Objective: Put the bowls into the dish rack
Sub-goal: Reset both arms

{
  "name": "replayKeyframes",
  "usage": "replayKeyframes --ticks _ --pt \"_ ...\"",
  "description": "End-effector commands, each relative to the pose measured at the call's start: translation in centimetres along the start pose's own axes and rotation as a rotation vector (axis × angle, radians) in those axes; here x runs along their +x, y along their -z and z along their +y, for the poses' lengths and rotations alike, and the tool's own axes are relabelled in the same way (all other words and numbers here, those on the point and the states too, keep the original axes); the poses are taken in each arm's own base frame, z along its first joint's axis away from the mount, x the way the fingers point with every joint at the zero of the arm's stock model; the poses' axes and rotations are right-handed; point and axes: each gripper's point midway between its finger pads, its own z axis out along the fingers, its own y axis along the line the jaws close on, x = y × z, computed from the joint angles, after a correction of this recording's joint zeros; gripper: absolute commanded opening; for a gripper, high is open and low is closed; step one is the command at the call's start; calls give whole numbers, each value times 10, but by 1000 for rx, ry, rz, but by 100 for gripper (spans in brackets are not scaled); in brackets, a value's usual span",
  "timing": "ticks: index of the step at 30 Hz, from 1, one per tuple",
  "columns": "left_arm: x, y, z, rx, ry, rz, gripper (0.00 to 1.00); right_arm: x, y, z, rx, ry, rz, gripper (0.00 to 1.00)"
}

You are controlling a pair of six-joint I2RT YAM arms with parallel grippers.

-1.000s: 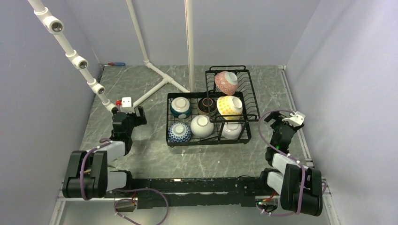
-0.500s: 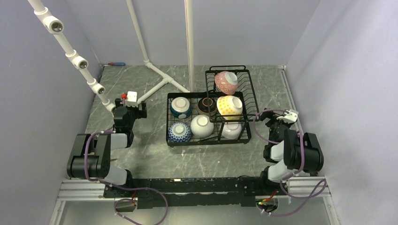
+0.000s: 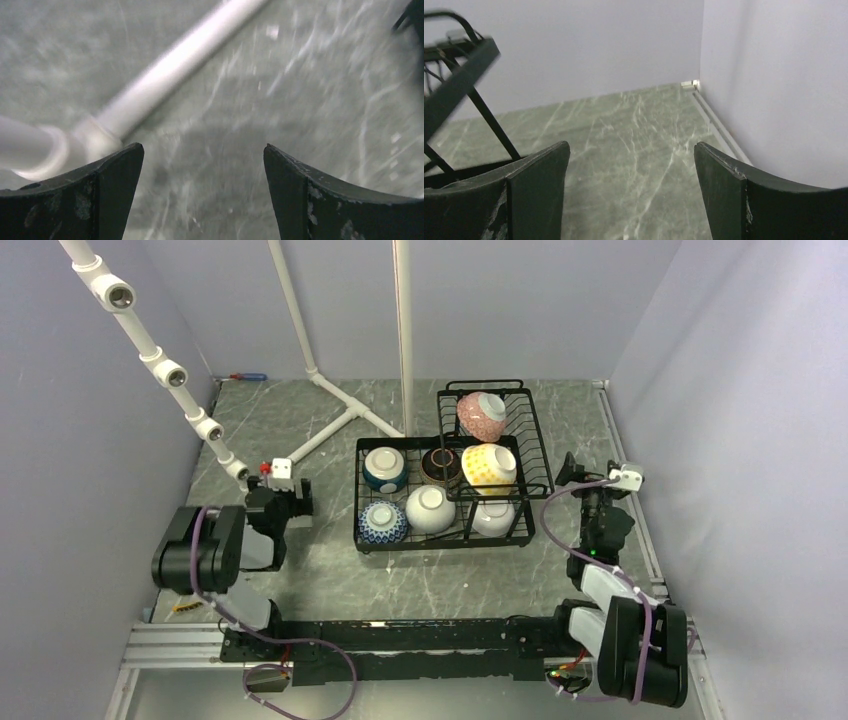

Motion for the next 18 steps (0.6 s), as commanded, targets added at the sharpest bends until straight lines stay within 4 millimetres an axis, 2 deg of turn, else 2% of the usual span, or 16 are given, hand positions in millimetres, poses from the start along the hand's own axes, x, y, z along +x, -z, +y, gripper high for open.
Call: replayKeyframes --ticks 1,5,7,8,10,13,14,15,18 --pt "-5 -7 3 -16 6 -85 95 37 0 -4 -2 58 152 100" --pt "-3 -26 2 -3 15 -3 95 48 -7 3 -24 10 218 100" --pt "2 -27 6 -4 30 40 95 57 -2 4 -23 -25 226 100" --pt "-3 -28 6 -1 26 8 95 64 1 4 -23 -20 240 100" --pt "1 -27 5 4 29 41 95 83 7 3 -13 -10 269 100" --pt "0 -28 5 5 30 23 95 94 12 8 -28 9 223 100" --pt "1 -27 6 2 30 38 95 91 8 13 -41 20 199 100" --pt "1 -27 6 0 31 39 95 102 6 16 -51 40 272 100" --pt "0 -29 9 -16 38 27 95 114 -10 21 -44 73 342 100"
